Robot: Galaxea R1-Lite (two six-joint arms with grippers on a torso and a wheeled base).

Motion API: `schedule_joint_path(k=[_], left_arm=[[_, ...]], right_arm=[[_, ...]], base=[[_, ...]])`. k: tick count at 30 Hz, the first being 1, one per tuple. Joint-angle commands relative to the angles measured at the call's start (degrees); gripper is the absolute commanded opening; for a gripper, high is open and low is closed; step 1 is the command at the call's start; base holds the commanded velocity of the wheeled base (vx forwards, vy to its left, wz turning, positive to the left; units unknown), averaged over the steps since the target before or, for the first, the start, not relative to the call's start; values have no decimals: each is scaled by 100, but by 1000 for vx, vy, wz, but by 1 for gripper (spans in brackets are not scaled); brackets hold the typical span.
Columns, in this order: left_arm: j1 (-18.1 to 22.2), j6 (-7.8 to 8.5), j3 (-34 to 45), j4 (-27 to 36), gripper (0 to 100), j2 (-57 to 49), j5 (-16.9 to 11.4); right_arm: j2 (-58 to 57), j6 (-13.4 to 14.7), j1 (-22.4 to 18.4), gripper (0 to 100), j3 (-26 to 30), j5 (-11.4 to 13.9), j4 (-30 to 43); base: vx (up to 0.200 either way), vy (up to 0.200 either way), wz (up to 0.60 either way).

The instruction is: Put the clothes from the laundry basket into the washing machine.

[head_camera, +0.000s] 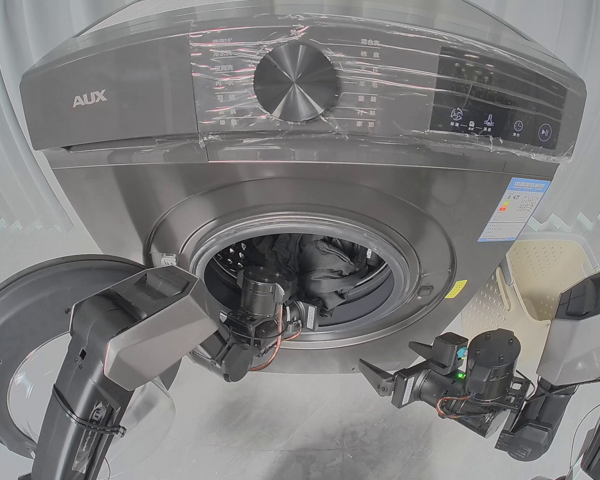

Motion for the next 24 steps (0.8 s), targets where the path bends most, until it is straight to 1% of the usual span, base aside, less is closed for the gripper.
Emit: schedule_joint_path(k=[1, 4, 5, 6, 7, 8, 9, 10, 11, 12, 13, 14, 15, 17, 18, 20, 24], left_arm=[[5, -6, -75, 38, 0, 175, -11], [5, -33, -224, 20, 0, 219, 6], [32, -68, -620, -42, 0, 280, 77], [49, -86, -848, -68, 0, 333, 121], [58, -94, -1059, -77, 0, 386, 200], [67, -94, -1094, -86, 0, 394, 217], [146, -103, -1578, -112, 0, 509, 472], [163, -103, -1639, -112, 0, 535, 507], [234, -112, -2026, -121, 0, 667, 639], [278, -121, -2263, -121, 0, 737, 674], [286, -129, -2325, -121, 0, 755, 674], [366, -129, -2685, -103, 0, 851, 745], [401, -129, -2852, -94, 0, 913, 789], [401, -129, -2852, -94, 0, 913, 789], [497, -129, -3397, -68, 0, 1141, 920], [541, -129, -3555, -42, 0, 1221, 938], [585, -121, -3590, -33, 0, 1265, 947]], right_arm=[[8, -1, 12, 100, -9, 1, -3], [8, -1, 12, 100, -9, 1, -3], [-1, -1, 21, 100, 0, 1, -3], [-1, -1, 21, 100, 0, 1, -3], [-1, -1, 21, 100, 0, 1, -3], [-1, -1, 21, 100, 0, 1, -3], [-1, -1, 21, 100, 0, 1, -3], [-1, -1, 21, 100, 0, 1, -3], [-1, -1, 21, 100, 0, 1, -3], [-1, -1, 21, 100, -9, 1, -3], [-1, -1, 21, 100, 0, 1, -3], [8, -1, 21, 100, 0, 1, -3], [8, -1, 21, 100, -9, 1, -3], [8, -1, 21, 100, -9, 1, -3], [8, -1, 21, 100, -9, 1, -3], [16, -1, 21, 100, -9, 1, -3], [25, -1, 21, 100, -9, 1, -3]], base=[[0, 0, 0], [0, 0, 0], [0, 0, 0], [0, 0, 0], [0, 0, 0], [0, 0, 0], [0, 0, 0], [0, 0, 0], [0, 0, 0], [0, 0, 0], [0, 0, 0], [0, 0, 0], [0, 0, 0], [0, 0, 0], [0, 0, 0], [0, 0, 0], [0, 0, 0]])
